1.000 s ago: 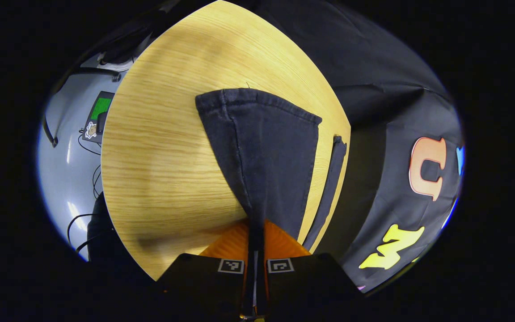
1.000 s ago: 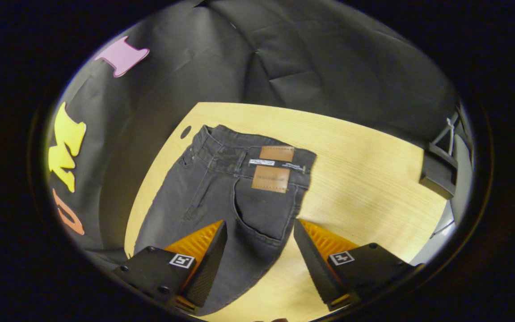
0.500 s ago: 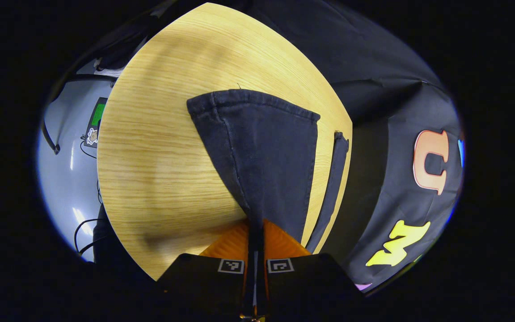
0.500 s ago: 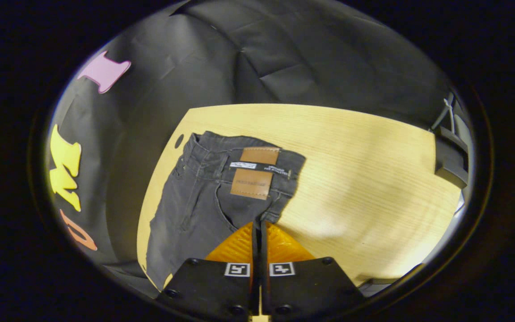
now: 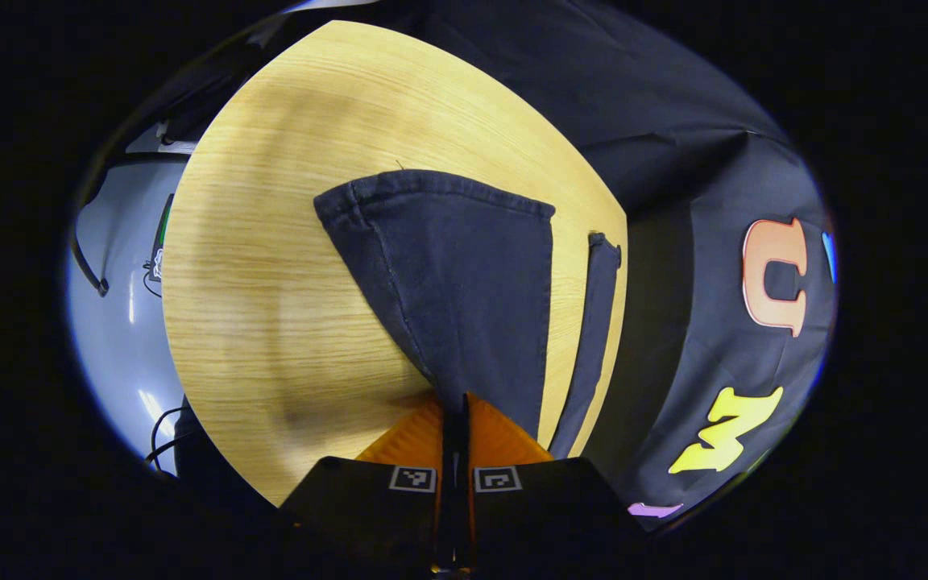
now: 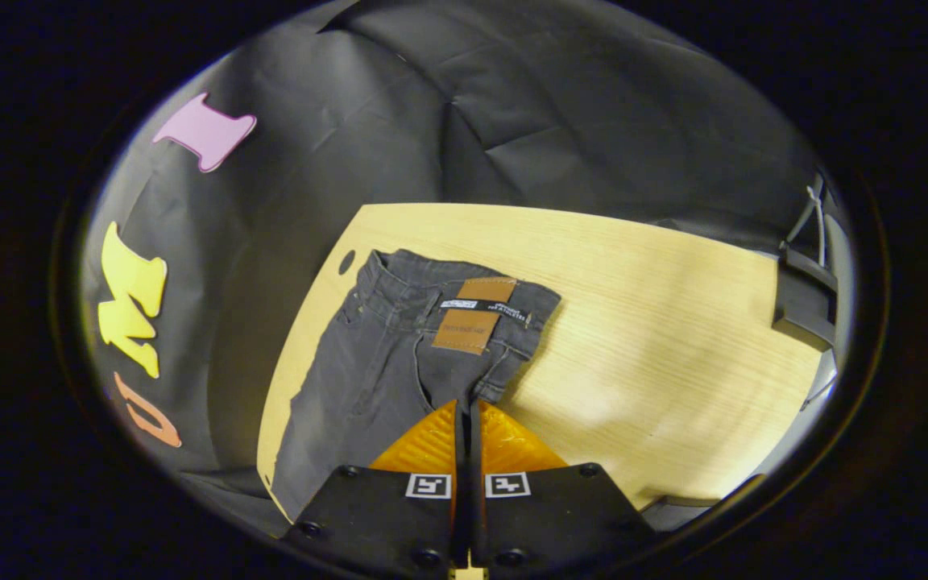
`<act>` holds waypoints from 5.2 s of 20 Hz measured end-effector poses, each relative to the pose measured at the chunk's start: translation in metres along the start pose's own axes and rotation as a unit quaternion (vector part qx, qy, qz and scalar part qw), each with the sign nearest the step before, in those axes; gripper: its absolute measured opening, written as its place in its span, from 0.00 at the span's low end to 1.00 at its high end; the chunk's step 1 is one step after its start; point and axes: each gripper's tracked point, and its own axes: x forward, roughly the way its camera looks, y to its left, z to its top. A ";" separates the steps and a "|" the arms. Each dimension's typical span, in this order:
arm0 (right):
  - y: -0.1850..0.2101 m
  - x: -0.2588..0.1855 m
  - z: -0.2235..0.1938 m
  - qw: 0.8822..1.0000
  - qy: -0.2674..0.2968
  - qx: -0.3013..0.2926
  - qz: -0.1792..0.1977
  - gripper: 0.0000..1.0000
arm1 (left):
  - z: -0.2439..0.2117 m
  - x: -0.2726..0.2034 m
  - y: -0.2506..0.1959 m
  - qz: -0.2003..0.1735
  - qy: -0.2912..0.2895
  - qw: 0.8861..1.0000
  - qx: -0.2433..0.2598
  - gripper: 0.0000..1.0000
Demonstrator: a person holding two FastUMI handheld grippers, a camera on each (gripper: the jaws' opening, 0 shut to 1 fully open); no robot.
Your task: Grasp the waist and the cuffs of the jeans and fold them to make the two legs overlap; first hold the waist and fold one-third of the jeans toward the cuffs, then hold the cuffs and fold the remaining one-third in the same direction to finish folding.
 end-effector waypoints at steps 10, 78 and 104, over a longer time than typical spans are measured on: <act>0.071 -0.032 0.034 0.996 -0.024 -0.017 0.089 0.00 | 0.011 -0.015 -0.095 -0.078 0.004 0.997 0.018 0.03; 0.138 0.107 0.148 0.956 -0.179 -0.234 -0.002 0.98 | -0.052 -0.008 -0.400 -0.228 -0.245 0.711 0.619 0.98; 0.086 0.152 0.104 0.952 -0.134 -0.272 -0.038 0.04 | -0.145 -0.123 -0.337 -0.274 -0.251 0.667 0.646 0.98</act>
